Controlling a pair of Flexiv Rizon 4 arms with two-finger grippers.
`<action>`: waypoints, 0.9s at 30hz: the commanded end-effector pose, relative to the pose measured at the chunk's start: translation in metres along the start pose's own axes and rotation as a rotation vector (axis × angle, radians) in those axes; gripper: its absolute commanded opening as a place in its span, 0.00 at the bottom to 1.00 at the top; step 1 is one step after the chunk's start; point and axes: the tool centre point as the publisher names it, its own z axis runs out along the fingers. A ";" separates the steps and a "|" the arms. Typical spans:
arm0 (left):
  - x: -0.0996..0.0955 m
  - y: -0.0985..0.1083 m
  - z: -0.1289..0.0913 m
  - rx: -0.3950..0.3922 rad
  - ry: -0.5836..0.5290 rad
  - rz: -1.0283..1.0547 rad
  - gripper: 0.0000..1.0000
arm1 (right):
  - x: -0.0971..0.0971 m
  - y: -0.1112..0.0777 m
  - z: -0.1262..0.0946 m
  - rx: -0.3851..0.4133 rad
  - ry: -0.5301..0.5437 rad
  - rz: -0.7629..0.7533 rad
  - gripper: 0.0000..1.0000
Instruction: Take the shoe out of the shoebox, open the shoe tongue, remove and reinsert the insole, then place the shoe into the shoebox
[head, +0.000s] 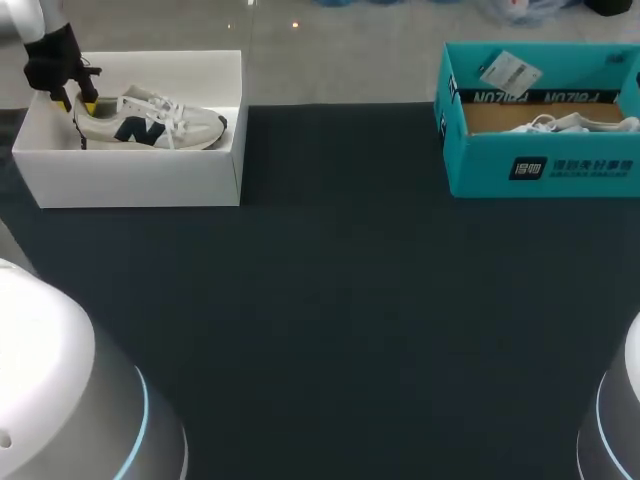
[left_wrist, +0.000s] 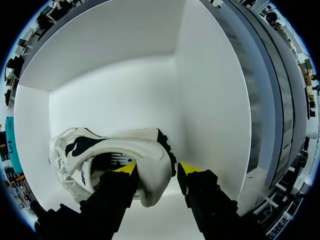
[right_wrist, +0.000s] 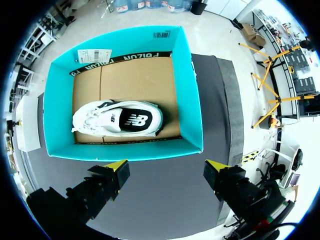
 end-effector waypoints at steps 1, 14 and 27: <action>0.006 0.012 0.014 0.059 -0.009 -0.006 0.50 | 0.000 -0.001 0.000 -0.004 0.000 0.001 1.00; 0.008 0.010 0.025 0.086 0.005 -0.012 0.00 | 0.000 -0.001 0.000 -0.004 0.000 0.001 1.00; 0.012 0.001 -0.041 0.078 0.005 0.010 0.00 | 0.000 -0.001 0.000 -0.004 0.000 0.001 1.00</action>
